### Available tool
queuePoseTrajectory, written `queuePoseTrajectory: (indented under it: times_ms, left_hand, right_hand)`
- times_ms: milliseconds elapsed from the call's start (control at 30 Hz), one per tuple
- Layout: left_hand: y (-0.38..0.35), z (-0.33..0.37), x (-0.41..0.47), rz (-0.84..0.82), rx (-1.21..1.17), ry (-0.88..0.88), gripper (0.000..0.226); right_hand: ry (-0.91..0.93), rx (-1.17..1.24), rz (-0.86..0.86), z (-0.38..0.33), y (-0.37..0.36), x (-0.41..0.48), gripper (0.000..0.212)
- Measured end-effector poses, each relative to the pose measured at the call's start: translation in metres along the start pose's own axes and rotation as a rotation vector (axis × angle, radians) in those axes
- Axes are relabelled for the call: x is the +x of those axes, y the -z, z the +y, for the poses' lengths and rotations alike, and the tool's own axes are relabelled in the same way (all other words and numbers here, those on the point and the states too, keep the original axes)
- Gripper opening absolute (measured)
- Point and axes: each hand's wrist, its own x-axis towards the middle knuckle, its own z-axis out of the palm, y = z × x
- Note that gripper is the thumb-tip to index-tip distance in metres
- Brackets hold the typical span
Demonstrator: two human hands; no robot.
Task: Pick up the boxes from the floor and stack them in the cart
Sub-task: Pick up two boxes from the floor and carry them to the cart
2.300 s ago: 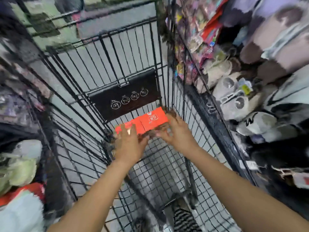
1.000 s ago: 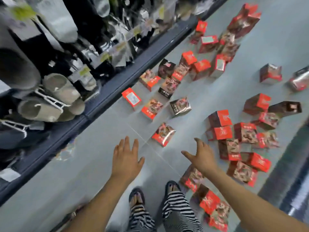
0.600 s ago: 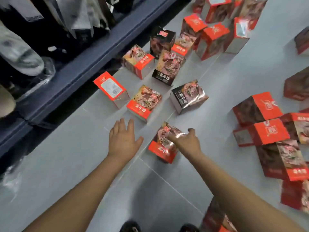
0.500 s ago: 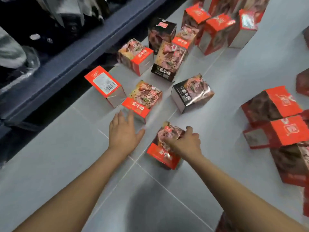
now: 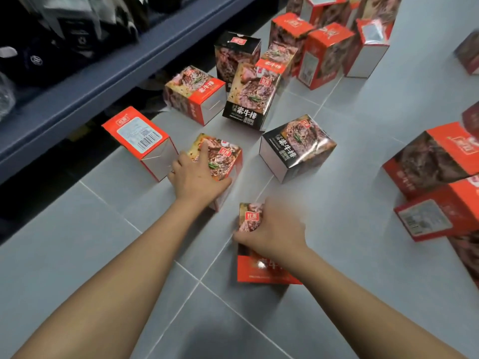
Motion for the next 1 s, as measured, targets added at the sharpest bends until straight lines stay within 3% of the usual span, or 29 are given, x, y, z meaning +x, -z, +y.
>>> queuePoseTrajectory:
  times_ms: [133, 267, 367, 567, 633, 733, 867, 933, 1000]
  left_hand:
    - [-0.009, -0.016, -0.034, 0.137, -0.129, -0.055, 0.098]
    - [-0.016, -0.028, -0.066, 0.240, -0.325, -0.064, 0.111]
    - [-0.020, -0.032, -0.094, 0.266, -0.418, -0.069, 0.118]
    - [-0.011, -0.043, -0.117, 0.207, -0.495, -0.042, 0.126]
    - [-0.006, -0.045, -0.121, 0.181, -0.511, -0.065, 0.129]
    - [-0.004, -0.050, -0.133, 0.139, -0.541, -0.084, 0.132]
    - [-0.002, -0.055, -0.158, 0.062, -0.690, -0.003, 0.137]
    - [0.003, -0.058, -0.166, 0.088, -0.762, 0.062, 0.136]
    - [0.011, -0.064, -0.168, 0.161, -0.684, 0.037, 0.134]
  right_hand:
    - [0.093, 0.041, 0.168, 0.016, 0.004, -0.009, 0.080]
    - [0.261, 0.193, 0.548, 0.033, 0.001, -0.015, 0.083]
    - [0.293, 0.264, 0.644, 0.052, -0.015, -0.029, 0.092]
    - [0.308, 0.340, 0.652, 0.076, -0.016, -0.052, 0.091]
    - [0.355, 0.490, 0.487, 0.082, -0.001, -0.045, 0.099]
    - [0.461, 0.583, 0.221, 0.093, 0.015, -0.028, 0.092]
    - [0.482, 0.530, 0.243, 0.094, 0.016, -0.020, 0.090]
    - [0.490, 0.529, 0.279, 0.093, 0.011, -0.024, 0.090]
    - [0.490, 0.540, 0.309, 0.092, 0.007, -0.027, 0.089]
